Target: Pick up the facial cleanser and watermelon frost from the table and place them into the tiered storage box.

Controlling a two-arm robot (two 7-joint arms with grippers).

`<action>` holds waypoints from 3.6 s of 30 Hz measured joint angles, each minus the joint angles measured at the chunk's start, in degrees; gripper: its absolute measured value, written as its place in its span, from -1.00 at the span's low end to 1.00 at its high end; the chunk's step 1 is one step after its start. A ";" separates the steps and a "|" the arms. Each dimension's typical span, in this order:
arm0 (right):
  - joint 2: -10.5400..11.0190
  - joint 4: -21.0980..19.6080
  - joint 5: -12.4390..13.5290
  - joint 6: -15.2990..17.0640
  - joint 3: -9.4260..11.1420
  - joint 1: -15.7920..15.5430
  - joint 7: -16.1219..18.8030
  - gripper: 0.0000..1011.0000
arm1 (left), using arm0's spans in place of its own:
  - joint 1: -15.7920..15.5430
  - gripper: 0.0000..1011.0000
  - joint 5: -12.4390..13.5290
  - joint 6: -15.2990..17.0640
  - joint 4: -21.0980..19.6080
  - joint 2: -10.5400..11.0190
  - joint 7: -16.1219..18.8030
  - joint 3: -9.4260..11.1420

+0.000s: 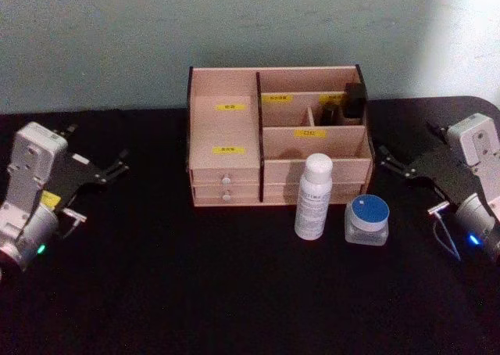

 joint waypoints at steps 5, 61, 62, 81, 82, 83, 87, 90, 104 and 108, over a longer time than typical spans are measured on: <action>0.00 0.00 0.00 0.00 0.00 0.00 0.00 0.98 | 0.00 0.98 0.00 0.00 0.00 0.00 0.00 0.00; 8.42 -14.01 6.24 -5.50 4.25 -12.22 18.88 0.98 | 0.00 0.98 0.00 0.00 0.00 0.00 0.00 0.00; 8.30 -13.94 6.38 -5.53 4.12 -12.16 19.38 0.98 | 0.00 0.98 0.00 0.00 0.00 0.00 0.00 0.00; 1.46 -7.18 9.87 -1.89 1.71 -6.75 28.59 0.98 | 0.00 0.98 0.00 0.00 0.00 0.00 0.00 0.00; 1.15 -6.88 9.94 -1.75 1.70 -6.52 28.78 0.98 | 0.00 0.98 0.00 0.00 0.00 0.00 0.00 0.00; 0.56 -6.14 10.06 -1.43 1.69 -6.08 29.13 0.98 | 0.00 0.98 0.00 0.00 0.00 0.00 0.00 0.00; -0.81 -4.39 10.23 -0.81 1.68 -4.94 30.03 0.98 | 0.00 0.98 0.00 0.00 0.00 0.00 0.00 0.00; -1.63 -3.32 10.21 -0.40 1.69 -4.28 30.60 0.98 | 0.00 0.98 0.00 0.00 0.00 0.00 0.00 0.00; -5.06 0.82 9.07 0.58 2.25 -1.90 32.64 0.98 | 0.00 0.98 0.00 0.00 0.00 0.00 0.00 0.00; -5.62 1.50 8.74 0.69 2.26 -1.40 33.04 0.98 | 0.00 0.98 0.00 0.00 0.00 0.00 0.00 0.00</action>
